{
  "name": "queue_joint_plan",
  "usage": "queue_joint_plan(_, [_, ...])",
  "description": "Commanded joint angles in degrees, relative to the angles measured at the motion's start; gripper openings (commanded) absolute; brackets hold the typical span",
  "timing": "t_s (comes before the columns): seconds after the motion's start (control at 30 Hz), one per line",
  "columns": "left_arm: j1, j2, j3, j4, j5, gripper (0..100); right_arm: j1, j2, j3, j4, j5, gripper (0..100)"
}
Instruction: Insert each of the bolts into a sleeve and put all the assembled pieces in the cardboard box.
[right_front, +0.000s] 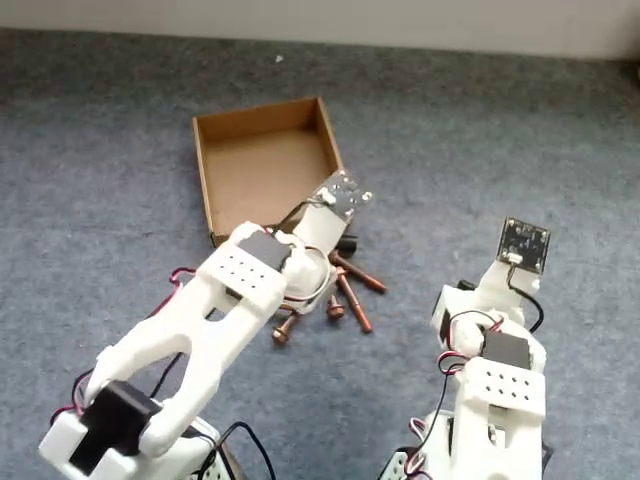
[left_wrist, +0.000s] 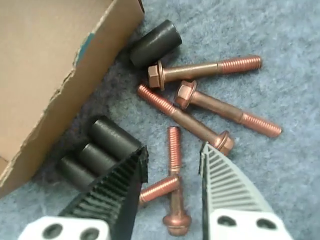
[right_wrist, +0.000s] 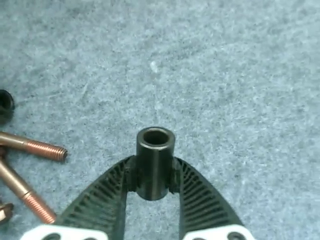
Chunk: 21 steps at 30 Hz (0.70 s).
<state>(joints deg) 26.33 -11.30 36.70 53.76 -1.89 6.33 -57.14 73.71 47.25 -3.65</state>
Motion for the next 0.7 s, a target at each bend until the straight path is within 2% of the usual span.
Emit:
queue_joint_plan(0.0, [3.56, 2.77, -5.76, -1.93, 9.76, 20, 0.66, -1.71, -0.57, -1.27, -0.70, 0.5])
queue_joint_plan(0.1, [6.37, 5.49, -8.75, -1.93, 17.93, 20, 0.66, -1.71, -0.57, -1.27, -0.70, 0.5])
queue_joint_plan(0.2, [8.04, 8.75, -11.30, -1.93, 22.77, 20, 0.66, -1.71, -0.57, -1.27, -0.70, 0.5])
queue_joint_plan(0.67, [9.10, 25.89, -18.42, -1.93, 23.91, 19, 0.66, -1.71, -0.57, -1.27, -0.70, 0.5])
